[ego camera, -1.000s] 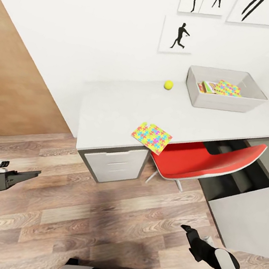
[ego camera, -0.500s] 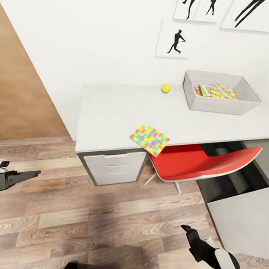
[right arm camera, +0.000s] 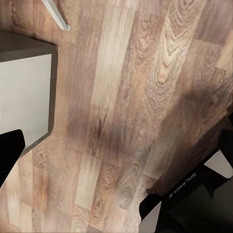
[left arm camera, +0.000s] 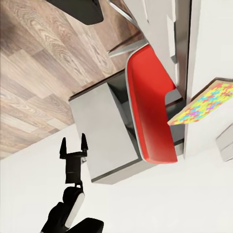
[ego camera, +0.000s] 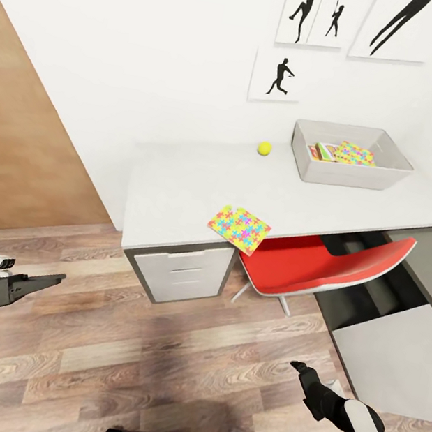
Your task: Put all the toys in the child's room - the three board games (two on the bed and one on the table), the two jigsaw puzzles on the table, and the tennis ball on the table - inside the toy box on the table in the child's room.
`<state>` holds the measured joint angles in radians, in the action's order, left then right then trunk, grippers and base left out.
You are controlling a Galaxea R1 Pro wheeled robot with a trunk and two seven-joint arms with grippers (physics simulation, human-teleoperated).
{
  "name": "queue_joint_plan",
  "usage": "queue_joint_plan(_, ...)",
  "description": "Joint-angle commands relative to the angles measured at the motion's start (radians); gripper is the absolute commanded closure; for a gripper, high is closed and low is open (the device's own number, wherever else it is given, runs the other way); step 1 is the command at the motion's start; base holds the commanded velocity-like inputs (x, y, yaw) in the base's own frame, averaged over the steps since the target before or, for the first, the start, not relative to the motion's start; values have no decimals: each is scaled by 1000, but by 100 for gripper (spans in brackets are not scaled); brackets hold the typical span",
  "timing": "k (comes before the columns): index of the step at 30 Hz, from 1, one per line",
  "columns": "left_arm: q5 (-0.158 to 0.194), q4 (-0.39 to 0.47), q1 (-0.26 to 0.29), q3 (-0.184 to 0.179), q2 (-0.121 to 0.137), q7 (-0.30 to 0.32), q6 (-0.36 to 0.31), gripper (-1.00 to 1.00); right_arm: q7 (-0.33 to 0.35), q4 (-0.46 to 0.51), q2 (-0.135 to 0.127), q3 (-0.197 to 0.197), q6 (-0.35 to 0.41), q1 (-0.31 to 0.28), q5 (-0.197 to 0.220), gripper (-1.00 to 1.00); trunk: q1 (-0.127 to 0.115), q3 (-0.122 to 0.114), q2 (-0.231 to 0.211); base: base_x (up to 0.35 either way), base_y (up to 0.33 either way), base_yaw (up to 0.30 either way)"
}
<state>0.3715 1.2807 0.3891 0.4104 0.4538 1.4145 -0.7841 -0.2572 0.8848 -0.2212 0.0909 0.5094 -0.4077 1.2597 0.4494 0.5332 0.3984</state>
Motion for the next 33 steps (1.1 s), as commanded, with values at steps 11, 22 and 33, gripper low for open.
queue_joint_plan(11, 1, 0, 0, -1, 0, 2, -10, -100, -10, -14, 0, 0, 3, 0, 10, -100, 1, -17, 2, 0, 0, 0)
queue_joint_plan(22, 1, 0, 0, -2, 0, 2, -10, -100, -10, -18, 0, -1, 2, 0, 10, -100, 1, -35, 2, 0, 0, 0)
queue_joint_plan(33, 1, 0, 0, -2, 0, 1, -10, -100, -10, -20, 0, -4, 1, -1, 9, -100, 1, -54, 2, 0, 0, 0)
